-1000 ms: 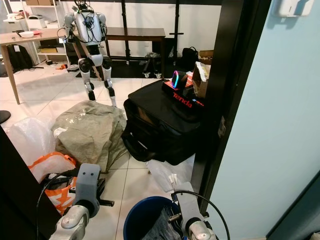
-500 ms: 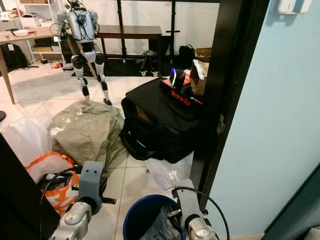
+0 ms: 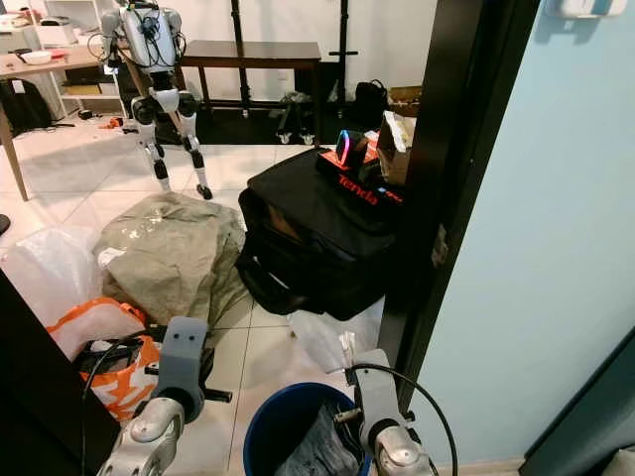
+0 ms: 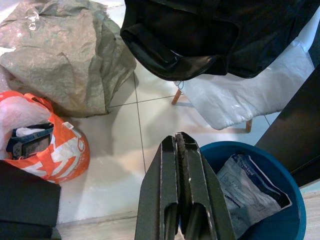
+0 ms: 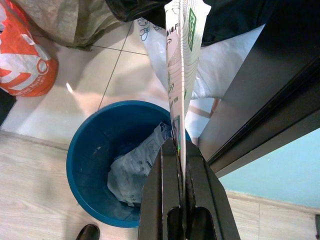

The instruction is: Clean up the room

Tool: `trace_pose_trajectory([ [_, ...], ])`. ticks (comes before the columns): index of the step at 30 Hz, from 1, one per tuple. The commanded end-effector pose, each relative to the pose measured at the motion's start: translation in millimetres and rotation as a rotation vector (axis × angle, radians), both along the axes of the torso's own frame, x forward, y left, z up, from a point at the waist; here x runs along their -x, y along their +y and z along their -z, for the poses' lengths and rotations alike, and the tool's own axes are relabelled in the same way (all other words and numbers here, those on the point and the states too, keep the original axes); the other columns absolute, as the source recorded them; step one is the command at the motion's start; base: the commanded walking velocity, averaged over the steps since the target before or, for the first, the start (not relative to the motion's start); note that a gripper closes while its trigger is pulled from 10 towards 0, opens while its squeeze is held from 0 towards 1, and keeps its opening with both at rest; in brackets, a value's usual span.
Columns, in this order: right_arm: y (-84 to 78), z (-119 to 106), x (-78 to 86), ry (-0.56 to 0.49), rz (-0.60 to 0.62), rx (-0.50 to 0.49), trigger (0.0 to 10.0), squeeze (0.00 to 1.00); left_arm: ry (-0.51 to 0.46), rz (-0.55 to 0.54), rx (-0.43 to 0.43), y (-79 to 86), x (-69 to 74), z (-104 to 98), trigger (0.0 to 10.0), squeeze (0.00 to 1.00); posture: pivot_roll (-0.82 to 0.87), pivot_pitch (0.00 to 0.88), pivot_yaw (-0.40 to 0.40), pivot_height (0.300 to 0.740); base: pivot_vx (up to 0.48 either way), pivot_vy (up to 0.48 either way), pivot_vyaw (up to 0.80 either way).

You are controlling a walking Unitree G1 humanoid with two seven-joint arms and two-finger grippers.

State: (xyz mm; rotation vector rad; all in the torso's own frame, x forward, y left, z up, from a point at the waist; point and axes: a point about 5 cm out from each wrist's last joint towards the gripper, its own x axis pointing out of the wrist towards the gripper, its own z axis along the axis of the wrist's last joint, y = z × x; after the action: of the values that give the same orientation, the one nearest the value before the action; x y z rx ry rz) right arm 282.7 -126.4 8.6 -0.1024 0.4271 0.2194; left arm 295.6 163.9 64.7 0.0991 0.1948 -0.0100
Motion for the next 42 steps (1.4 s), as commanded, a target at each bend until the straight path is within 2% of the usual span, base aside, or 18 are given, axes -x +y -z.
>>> trace_pose_trajectory([
  [1, -0.1, 0.2, 0.2, 0.002, 0.012, -0.015, 10.0, 0.00, 0.033, 0.001, -0.012, -1.1, 0.8, 5.6, 10.0, 0.00, 0.06, 0.091, -0.025, 0.686, 0.000, 0.000, 0.00],
  [18, 2.1, 0.6, 0.6, -0.005, 0.017, -0.015, 10.0, 0.00, 0.041, 0.019, -0.017, -1.2, 0.9, 6.2, 10.0, 0.00, 0.07, 0.086, -0.015, 0.677, 0.000, 0.000, 0.00],
  [24, 1.4, -0.3, 0.3, -0.015, 0.029, -0.018, 10.0, 0.00, 0.033, 0.015, 0.009, -1.7, 0.4, 4.9, 10.0, 0.00, 0.07, 0.081, -0.011, 0.677, 0.000, 0.000, 0.00],
  [29, 1.3, -0.3, 0.3, -0.015, 0.025, -0.015, 10.0, 0.00, 0.042, 0.023, -0.037, -1.8, -0.5, 5.7, 10.0, 0.00, 0.07, 0.076, -0.018, 0.677, 0.000, -0.192, 0.00],
  [30, 1.1, -0.3, 0.3, -0.016, 0.023, -0.014, 10.0, 0.00, 0.047, -0.014, 0.015, 0.2, -0.1, 6.8, 10.0, 0.00, 0.07, 0.074, -0.020, 0.677, 0.000, 0.000, 0.00],
  [42, -0.4, -0.9, -0.1, -0.019, 0.016, -0.010, 10.0, 0.00, 0.061, -0.050, -0.013, 3.5, 1.0, 9.5, 10.0, 0.00, 0.07, 0.070, -0.024, 0.677, 0.000, 0.000, 0.00],
])
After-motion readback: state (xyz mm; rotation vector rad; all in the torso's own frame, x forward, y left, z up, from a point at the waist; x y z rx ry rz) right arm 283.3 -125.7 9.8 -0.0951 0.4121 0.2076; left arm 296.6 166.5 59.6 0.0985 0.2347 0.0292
